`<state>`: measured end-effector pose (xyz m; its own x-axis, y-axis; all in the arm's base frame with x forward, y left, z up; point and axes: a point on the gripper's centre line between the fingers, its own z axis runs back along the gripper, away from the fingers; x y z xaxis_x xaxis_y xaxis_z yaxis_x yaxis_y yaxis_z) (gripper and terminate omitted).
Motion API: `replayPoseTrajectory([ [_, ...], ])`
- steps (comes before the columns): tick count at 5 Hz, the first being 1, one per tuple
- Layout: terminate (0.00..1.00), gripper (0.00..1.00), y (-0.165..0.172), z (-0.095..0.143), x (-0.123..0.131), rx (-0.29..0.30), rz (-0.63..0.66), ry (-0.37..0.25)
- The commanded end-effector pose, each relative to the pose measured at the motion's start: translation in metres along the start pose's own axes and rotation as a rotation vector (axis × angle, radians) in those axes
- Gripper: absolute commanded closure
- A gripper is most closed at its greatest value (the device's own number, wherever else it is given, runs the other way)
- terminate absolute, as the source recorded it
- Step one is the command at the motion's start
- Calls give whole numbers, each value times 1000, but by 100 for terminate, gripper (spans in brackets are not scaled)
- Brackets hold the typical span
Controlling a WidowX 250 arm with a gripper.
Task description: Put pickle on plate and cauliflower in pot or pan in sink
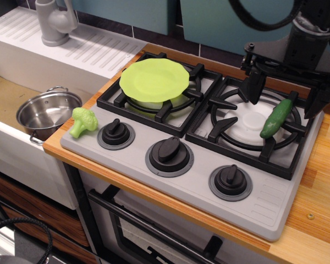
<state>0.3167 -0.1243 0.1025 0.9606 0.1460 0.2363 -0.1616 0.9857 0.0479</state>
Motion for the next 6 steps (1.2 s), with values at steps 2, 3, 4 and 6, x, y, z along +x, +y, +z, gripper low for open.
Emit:
replayPoseTrajectory([
  [2,0,0,2,-3,8,-30,-37,-12],
  [3,0,0,0,-9,17,-49,-74,-28],
  [4,0,0,0,-16,24,-74,-114,-64],
  [6,0,0,-1,-28,28,-95,-133,-115],
])
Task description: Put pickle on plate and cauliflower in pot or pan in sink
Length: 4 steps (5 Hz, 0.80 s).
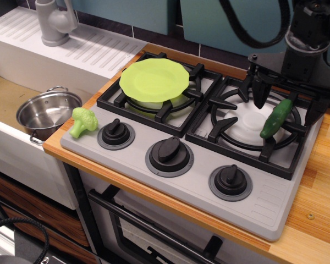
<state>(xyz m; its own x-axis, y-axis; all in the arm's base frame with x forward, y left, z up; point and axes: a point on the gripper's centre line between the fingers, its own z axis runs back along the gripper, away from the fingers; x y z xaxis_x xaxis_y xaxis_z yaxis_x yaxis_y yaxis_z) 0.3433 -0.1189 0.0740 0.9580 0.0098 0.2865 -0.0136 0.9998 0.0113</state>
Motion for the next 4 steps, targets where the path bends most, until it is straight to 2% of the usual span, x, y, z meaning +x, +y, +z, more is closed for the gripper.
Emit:
replayPoseTrajectory([
  [1,0,0,-4,-3,7,-5,15,-65],
  [4,0,0,-11,-20,0,-25,37,-93],
])
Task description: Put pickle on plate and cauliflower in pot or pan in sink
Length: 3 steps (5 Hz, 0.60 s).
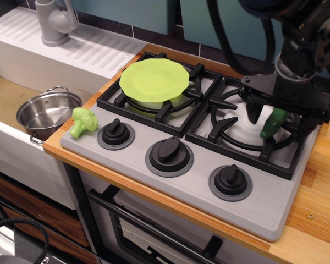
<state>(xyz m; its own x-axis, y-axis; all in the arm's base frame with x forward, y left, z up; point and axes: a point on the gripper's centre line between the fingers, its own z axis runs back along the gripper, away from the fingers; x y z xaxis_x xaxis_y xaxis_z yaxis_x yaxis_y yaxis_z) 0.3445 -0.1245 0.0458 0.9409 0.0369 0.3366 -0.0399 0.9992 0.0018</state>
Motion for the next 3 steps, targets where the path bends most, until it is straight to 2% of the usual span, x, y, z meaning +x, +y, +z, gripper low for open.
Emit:
replayPoseTrajectory([
  [1,0,0,-7,0,3,-38,16,-48],
  [2,0,100,-8,-2,1,-37,27,-44],
  [3,0,100,-5,4,1,-46,26,-20],
])
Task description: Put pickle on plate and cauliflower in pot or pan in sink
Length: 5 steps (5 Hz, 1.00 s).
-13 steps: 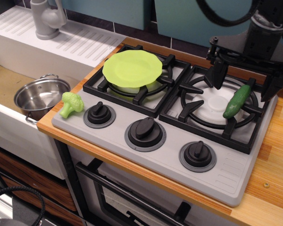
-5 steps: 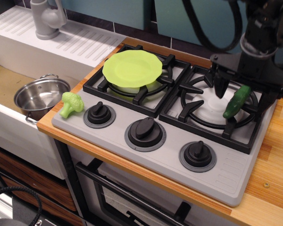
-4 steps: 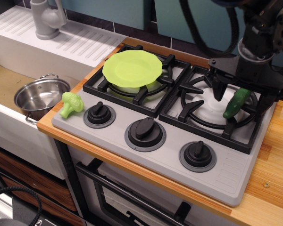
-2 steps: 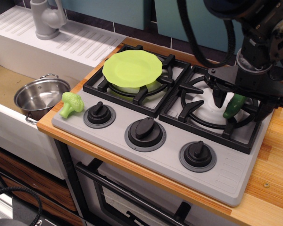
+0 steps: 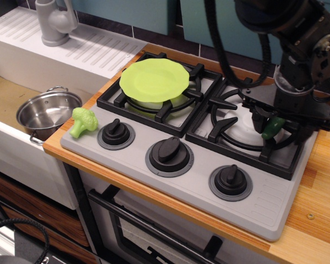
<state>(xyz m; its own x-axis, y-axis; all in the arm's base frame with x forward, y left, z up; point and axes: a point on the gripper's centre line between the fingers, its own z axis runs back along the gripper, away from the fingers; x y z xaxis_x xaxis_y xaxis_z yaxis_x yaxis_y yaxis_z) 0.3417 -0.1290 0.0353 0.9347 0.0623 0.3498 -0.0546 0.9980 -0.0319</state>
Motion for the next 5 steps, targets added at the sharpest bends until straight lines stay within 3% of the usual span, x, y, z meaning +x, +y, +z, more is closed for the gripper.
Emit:
replayPoseTrajectory([
  [1,0,100,-1,17,8,-23,6,4],
  [5,0,100,0,75,12,73,6,89],
])
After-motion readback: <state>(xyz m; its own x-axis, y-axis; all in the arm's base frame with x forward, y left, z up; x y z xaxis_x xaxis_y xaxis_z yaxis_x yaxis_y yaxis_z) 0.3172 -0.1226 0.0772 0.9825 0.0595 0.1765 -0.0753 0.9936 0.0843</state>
